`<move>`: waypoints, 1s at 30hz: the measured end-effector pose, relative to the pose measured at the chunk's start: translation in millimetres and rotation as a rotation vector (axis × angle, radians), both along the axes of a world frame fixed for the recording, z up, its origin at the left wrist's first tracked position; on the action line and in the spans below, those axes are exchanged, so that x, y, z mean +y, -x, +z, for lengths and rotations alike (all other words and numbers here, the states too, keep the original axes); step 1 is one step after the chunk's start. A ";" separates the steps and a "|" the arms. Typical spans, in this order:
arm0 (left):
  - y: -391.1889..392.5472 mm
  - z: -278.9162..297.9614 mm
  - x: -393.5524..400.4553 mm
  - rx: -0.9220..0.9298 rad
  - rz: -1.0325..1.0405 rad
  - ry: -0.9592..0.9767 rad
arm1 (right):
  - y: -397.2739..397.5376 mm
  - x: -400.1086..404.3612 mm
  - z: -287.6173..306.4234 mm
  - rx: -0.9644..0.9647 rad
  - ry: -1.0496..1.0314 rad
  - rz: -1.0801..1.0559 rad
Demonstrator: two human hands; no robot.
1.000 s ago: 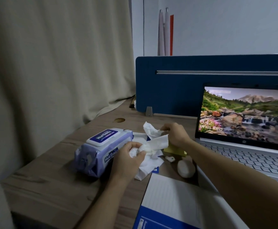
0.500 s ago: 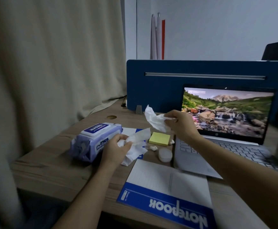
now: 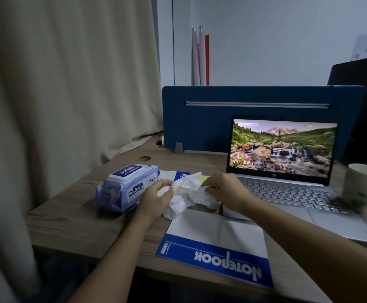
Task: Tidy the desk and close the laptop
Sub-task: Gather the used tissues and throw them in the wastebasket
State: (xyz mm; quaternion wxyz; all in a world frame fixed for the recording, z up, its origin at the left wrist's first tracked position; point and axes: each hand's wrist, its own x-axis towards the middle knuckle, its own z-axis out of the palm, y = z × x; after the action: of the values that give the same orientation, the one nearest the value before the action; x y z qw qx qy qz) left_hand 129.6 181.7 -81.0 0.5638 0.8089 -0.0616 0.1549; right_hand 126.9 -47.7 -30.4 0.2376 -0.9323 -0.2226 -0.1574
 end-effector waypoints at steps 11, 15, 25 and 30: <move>-6.4 -1.4 1.8 -0.007 -0.014 0.088 | -10.2 16.2 -9.6 -0.003 -0.087 0.099; -6.1 -0.2 0.7 0.001 -0.023 0.072 | -7.9 16.9 -9.9 -0.005 -0.137 0.140; -5.7 -1.1 1.9 -0.022 -0.052 0.011 | -4.3 16.4 -12.7 0.031 -0.219 0.093; -2.4 -2.5 2.1 -0.031 -0.088 0.001 | -6.1 11.8 -17.3 0.063 -0.199 0.005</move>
State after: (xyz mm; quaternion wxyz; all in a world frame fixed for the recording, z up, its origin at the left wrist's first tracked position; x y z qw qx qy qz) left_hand 132.0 183.8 -83.5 0.5694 0.8027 -0.1059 0.1423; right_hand 133.0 -35.9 -47.7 0.3364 -0.9080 -0.2005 -0.1488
